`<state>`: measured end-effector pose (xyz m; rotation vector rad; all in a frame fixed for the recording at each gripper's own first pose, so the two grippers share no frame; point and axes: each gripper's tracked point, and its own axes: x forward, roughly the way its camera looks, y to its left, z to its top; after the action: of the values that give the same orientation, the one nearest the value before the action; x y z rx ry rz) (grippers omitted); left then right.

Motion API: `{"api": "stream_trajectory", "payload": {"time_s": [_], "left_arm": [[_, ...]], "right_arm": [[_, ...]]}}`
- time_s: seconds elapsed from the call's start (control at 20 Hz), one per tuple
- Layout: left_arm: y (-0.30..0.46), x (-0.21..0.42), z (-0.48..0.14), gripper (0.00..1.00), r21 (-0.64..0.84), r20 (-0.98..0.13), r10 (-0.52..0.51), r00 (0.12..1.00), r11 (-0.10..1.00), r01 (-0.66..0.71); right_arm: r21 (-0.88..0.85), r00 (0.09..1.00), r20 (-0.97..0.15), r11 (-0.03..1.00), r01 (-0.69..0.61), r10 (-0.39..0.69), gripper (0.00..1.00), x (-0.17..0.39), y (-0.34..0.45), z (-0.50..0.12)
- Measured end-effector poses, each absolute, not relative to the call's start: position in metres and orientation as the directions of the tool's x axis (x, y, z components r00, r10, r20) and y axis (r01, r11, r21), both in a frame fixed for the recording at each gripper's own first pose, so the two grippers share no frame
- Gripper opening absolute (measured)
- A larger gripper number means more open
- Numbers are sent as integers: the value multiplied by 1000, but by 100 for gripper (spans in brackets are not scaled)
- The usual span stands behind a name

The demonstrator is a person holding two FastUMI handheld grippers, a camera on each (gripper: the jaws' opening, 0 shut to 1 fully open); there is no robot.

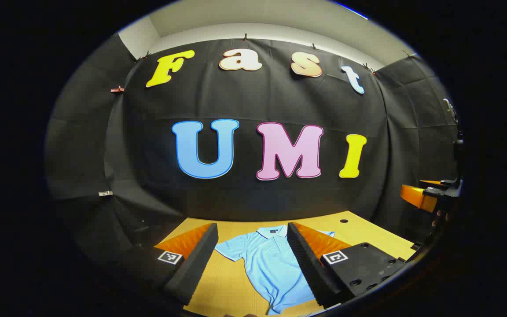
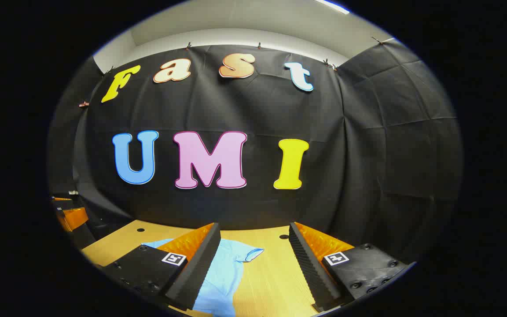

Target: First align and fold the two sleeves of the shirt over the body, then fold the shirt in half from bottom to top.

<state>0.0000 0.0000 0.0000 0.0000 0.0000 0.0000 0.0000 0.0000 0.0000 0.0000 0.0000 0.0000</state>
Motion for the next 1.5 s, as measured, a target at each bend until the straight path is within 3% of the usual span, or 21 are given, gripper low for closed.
{"api": "stream_trajectory", "payload": {"time_s": [0.9, 1.5], "left_arm": [[-5, 20, -11, 100, 7, -35, 7, 999, 1000, -7], [17, 42, -40, 98, 16, -108, 117, 987, 993, -116]], "right_arm": [[-46, 997, -34, 996, -76, 75, 97, 35, 15, -17], [-33, 967, -216, 988, -149, 139, 98, 116, 17, -84]]}}
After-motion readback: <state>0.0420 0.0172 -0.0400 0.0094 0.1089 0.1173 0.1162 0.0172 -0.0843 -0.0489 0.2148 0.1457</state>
